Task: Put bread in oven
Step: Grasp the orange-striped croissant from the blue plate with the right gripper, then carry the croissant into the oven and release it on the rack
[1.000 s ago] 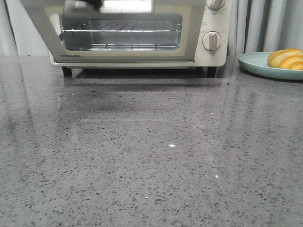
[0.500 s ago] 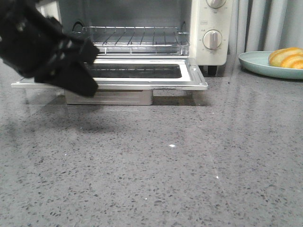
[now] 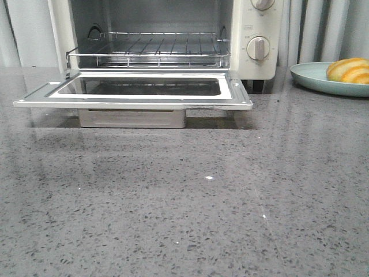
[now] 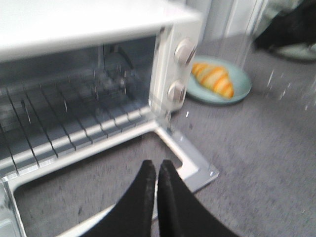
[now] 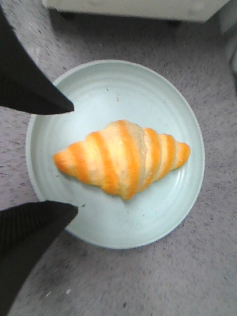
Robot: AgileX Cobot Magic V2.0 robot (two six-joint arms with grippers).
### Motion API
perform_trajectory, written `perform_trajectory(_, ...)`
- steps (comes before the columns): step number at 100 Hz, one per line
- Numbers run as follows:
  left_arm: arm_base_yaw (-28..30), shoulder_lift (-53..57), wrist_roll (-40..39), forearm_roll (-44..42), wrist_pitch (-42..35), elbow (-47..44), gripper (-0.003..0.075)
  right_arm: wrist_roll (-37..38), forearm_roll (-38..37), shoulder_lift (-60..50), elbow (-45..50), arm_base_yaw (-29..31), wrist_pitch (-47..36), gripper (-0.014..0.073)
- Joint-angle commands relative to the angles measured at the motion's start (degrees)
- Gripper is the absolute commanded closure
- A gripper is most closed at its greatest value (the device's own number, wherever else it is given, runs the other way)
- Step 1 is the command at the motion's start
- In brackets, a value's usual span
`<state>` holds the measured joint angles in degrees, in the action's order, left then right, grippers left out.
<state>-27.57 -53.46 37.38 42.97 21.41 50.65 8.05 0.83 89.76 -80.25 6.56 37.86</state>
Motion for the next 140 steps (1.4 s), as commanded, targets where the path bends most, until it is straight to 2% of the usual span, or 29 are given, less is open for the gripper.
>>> perform_trajectory(1, 0.12, 4.14, 0.06, 1.48, -2.62, 1.82, 0.0742, -0.49, -0.83, 1.57, -2.48, 0.33, -6.46, 0.0260)
perform_trajectory(30, 0.12, 10.08, 0.06, 1.48, -1.75, 1.82, 0.0742, -0.49, -2.52, 12.83, -2.57, 0.33, -10.35, 0.0267)
perform_trajectory(37, 0.12, 10.29, 0.06, 1.48, -0.97, 1.82, 0.0742, -0.49, -2.42, 14.52, -2.57, 0.12, -9.36, 0.0299)
perform_trajectory(44, 0.12, 10.29, 0.06, 1.48, -0.58, 1.82, 0.0742, -0.28, -2.13, 15.37, -2.57, -0.01, -8.23, 0.0439)
perform_trajectory(49, 0.12, 10.29, -0.06, 1.48, -0.43, 1.82, 0.0742, -0.28, -1.88, 15.47, -2.57, -0.01, -7.58, 0.0608)
perform_trajectory(52, 0.12, 10.29, -0.06, 1.48, -0.43, 1.82, 0.0742, -0.07, -1.63, 15.47, -2.57, -0.01, -7.58, 0.0667)
perform_trajectory(67, 0.12, 10.33, -0.06, 1.48, -0.43, 1.82, 0.0742, -0.06, -0.83, 12.03, -2.57, -0.01, -8.09, 0.0661)
perform_trajectory(87, 0.12, 11.46, -0.06, 1.48, -0.43, 1.82, 0.0742, -0.90, -0.83, -2.17, -2.57, -2.31, -9.52, 0.0661)
perform_trajectory(98, 0.12, 11.46, -0.06, 1.48, -0.43, 1.82, 0.0742, -3.62, -0.83, -9.72, -2.57, -8.15, -8.63, 0.0661)
perform_trajectory(110, 0.12, 11.46, -0.06, 1.27, -1.04, 1.82, 0.0742, -8.55, -0.83, -14.53, -2.57, -19.53, -8.51, 0.0661)
perform_trajectory(127, 0.12, 11.46, 0.05, 1.27, -1.04, 1.82, 0.0742, -9.98, -0.83, -11.62, -2.57, -35.78, -10.77, 0.0661)
perform_trajectory(140, 0.12, 11.46, 0.05, 1.27, -0.94, 1.82, 0.0742, -10.82, -0.83, -5.83, -2.71, -41.33, -15.40, 0.0661)
